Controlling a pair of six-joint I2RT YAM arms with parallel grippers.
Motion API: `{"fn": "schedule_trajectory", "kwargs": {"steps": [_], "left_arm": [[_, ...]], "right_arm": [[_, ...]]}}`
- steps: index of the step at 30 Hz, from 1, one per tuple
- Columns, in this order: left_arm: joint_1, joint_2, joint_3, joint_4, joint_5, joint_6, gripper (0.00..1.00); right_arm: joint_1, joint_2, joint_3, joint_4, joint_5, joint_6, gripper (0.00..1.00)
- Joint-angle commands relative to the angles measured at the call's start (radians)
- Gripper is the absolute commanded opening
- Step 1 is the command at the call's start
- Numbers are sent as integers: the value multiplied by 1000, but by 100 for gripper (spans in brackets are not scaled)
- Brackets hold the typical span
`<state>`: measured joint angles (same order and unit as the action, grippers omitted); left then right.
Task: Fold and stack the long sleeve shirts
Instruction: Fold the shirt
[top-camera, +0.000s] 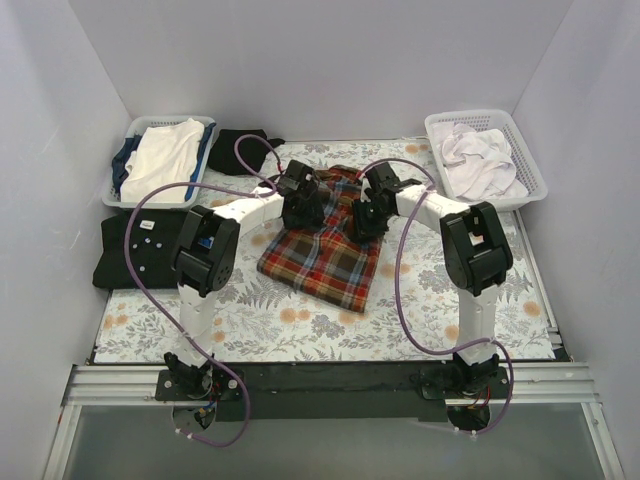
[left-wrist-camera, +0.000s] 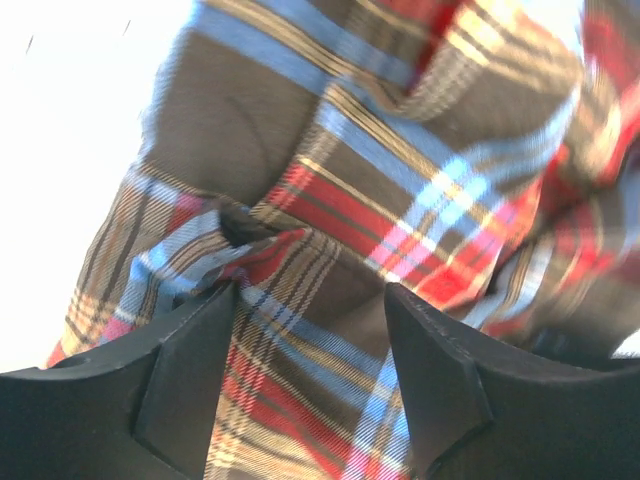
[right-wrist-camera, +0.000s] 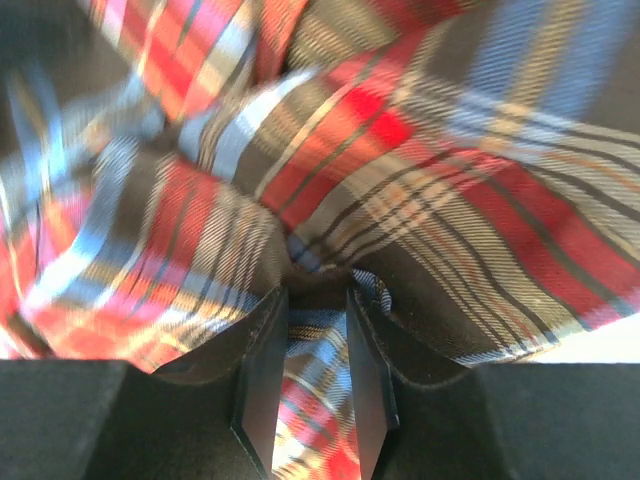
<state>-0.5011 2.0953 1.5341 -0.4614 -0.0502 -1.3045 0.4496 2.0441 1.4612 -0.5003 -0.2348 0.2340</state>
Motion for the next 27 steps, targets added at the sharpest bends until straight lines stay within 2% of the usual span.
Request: {"fn": "schedule_trajectory", "kwargs": {"steps": [1,3,7,10,12,16,20,27], "left_arm": [[18,91,99,-5,-13,70,62],[22,120,145,13,6,79,64],[64,135,212,3,3,59,67],[126,54,181,-8,19,39,71],[162,-9,141,-3,29,37,74],[248,-203,16,-3,49,57,80],[251,-390,-174,-37,96,67,83],[251,-596,-501,-25,131,-33,84]], "right_arm": [[40,-88,-133,-4,-41,17,39],[96,-120,-183,8,-61,31,38],[165,-151,-180,8,-81,71,39],[172,-179,-127,-4,-92,85,39],[170,-205,-84,-24,-33,80,40],[166,-243,8,-58,66,74,42],[141,-239,77,-84,166,68,43],[-70,-177,50,-96,161,105,43]]}}
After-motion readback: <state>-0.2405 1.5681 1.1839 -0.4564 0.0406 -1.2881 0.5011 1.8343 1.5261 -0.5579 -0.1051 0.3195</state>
